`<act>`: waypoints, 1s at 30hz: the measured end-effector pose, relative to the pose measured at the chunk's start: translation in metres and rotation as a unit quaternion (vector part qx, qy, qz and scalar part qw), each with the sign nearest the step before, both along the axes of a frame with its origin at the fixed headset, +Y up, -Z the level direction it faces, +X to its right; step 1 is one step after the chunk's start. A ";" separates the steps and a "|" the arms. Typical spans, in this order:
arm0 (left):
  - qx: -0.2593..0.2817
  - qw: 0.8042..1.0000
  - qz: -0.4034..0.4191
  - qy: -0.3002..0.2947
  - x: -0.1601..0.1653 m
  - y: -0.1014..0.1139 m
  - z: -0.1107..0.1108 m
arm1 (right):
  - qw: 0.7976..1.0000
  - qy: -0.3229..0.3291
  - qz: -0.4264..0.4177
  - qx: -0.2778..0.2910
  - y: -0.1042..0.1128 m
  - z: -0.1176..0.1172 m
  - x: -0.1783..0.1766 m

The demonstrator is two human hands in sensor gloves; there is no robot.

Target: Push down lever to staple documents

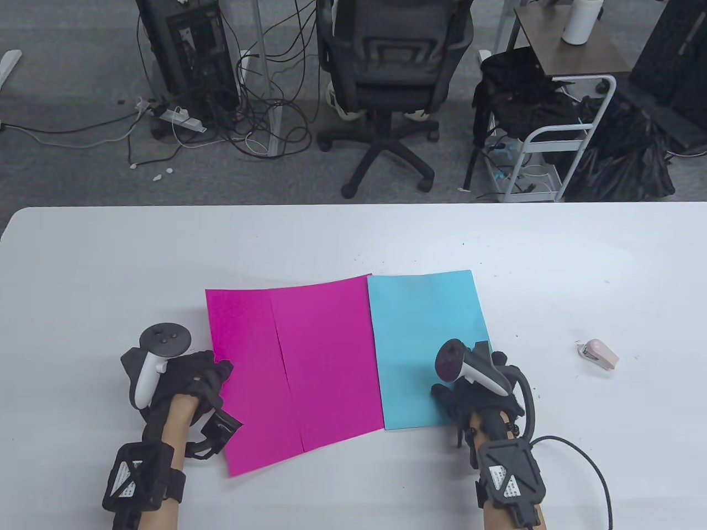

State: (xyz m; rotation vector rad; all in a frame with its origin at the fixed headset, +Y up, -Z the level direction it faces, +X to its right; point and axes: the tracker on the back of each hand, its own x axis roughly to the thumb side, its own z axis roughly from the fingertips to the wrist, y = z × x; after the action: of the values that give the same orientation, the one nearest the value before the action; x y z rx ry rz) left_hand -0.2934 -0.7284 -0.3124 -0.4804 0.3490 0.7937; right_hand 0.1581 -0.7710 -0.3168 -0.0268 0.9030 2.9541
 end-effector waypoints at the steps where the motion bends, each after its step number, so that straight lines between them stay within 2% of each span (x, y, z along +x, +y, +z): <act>1: 0.004 1.000 0.004 -0.006 0.004 -0.001 0.000 | 1.000 0.002 0.002 0.000 0.000 0.001 -0.003; 17: 0.039 0.992 0.102 -0.060 0.043 -0.015 0.003 | 0.997 0.076 -0.018 0.021 -0.002 0.009 -0.053; 30: 0.071 0.991 0.090 -0.074 0.059 -0.018 0.006 | 0.990 0.131 -0.029 0.032 -0.002 0.015 -0.087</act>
State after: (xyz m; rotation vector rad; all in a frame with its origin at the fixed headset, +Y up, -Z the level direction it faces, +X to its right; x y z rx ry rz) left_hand -0.2344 -0.7467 -0.3068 -0.4377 0.1098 0.9448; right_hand 0.0715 -0.7729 -0.3014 0.3930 0.8159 2.9758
